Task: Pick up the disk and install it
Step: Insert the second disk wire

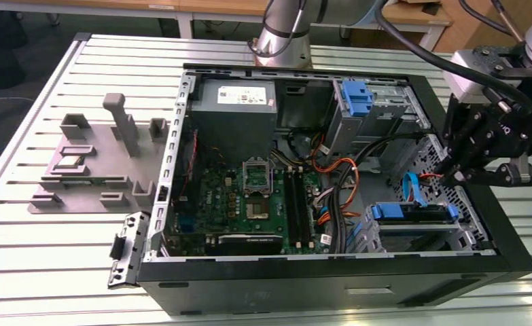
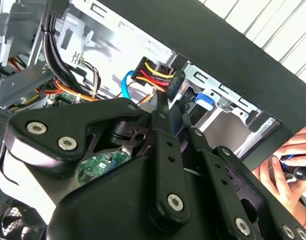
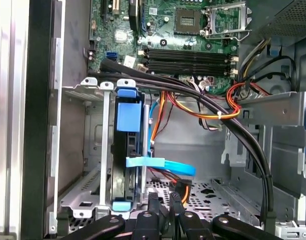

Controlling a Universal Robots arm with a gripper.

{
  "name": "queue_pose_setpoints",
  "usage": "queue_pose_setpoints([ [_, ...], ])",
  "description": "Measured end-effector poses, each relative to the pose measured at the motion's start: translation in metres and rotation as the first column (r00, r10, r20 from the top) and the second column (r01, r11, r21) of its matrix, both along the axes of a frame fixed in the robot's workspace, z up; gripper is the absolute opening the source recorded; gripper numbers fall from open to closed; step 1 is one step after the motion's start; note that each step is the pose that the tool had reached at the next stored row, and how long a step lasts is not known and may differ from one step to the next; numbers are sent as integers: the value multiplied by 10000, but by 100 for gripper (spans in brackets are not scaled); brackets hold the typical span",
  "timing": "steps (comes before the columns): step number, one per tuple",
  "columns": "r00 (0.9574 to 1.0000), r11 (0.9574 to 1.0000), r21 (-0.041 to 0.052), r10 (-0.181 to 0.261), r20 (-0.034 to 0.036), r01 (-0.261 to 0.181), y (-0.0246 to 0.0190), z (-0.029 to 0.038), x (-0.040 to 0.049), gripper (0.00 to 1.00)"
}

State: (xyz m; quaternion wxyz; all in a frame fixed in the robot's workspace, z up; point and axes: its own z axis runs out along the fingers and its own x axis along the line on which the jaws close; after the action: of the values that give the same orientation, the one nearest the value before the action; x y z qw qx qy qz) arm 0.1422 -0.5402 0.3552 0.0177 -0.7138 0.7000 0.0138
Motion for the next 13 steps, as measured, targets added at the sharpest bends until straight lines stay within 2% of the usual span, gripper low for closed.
queue_pose_setpoints([
  [13,10000,10000,-4,0,0,0,2,-49,141,24],
])
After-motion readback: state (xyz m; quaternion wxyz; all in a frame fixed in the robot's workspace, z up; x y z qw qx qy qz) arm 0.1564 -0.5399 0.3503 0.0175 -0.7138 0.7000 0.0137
